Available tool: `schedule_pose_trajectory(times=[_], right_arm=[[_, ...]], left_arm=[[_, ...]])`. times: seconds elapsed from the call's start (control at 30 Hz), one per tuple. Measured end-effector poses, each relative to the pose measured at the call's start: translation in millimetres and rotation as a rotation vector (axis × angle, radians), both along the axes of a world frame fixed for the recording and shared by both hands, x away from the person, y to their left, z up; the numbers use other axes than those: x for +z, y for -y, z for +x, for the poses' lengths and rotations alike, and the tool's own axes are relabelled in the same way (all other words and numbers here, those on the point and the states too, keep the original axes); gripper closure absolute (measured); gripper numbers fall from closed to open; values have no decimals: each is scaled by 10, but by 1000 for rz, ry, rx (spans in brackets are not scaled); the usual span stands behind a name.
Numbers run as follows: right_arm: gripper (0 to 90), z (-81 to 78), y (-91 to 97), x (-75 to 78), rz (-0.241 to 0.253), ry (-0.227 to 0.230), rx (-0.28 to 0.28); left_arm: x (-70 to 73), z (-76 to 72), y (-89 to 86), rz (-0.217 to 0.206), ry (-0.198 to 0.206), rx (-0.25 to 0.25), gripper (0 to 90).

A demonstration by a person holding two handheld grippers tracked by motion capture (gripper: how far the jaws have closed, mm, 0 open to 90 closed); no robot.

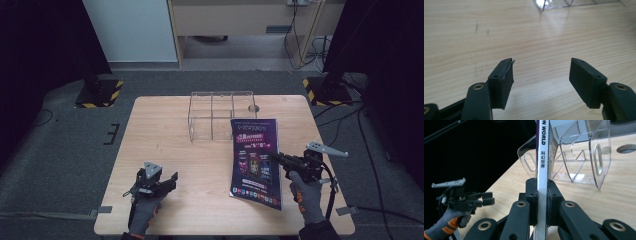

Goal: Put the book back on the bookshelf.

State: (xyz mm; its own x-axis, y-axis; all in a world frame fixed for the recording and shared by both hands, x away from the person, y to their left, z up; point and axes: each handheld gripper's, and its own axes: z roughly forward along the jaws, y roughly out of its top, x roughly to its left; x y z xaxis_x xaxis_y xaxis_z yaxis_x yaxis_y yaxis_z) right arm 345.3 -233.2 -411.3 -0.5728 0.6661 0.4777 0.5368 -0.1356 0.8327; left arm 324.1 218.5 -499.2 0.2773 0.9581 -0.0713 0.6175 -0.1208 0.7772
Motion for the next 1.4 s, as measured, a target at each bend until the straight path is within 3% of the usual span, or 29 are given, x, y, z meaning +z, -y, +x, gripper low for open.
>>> schedule_pose_trajectory(times=[0.3, 0.43, 0.6, 0.77, 0.93, 1.07, 1.4], right_arm=[[831, 23, -35, 193, -11, 45, -17], [832, 39, -49, 284, -12, 69, -28], [832, 60, -62, 399, -27, 96, -42], [832, 86, -53, 493, -26, 115, -57], [832, 100, -55, 573, -19, 133, -66], [831, 123, -87, 649, -26, 152, -70], [832, 206, -169, 832, -21, 187, -89]], left_arm=[[-253, 35, -240, 28, -60, 88, 298], [-309, 56, -294, 59, -68, 116, 282], [-326, 58, -355, 53, -66, 142, 270], [-353, 67, -350, 97, -51, 145, 240], [-354, 74, -352, 95, -52, 143, 231], [-357, 92, -344, 101, -64, 118, 168], [-363, 111, -341, 100, -79, 116, 89]])
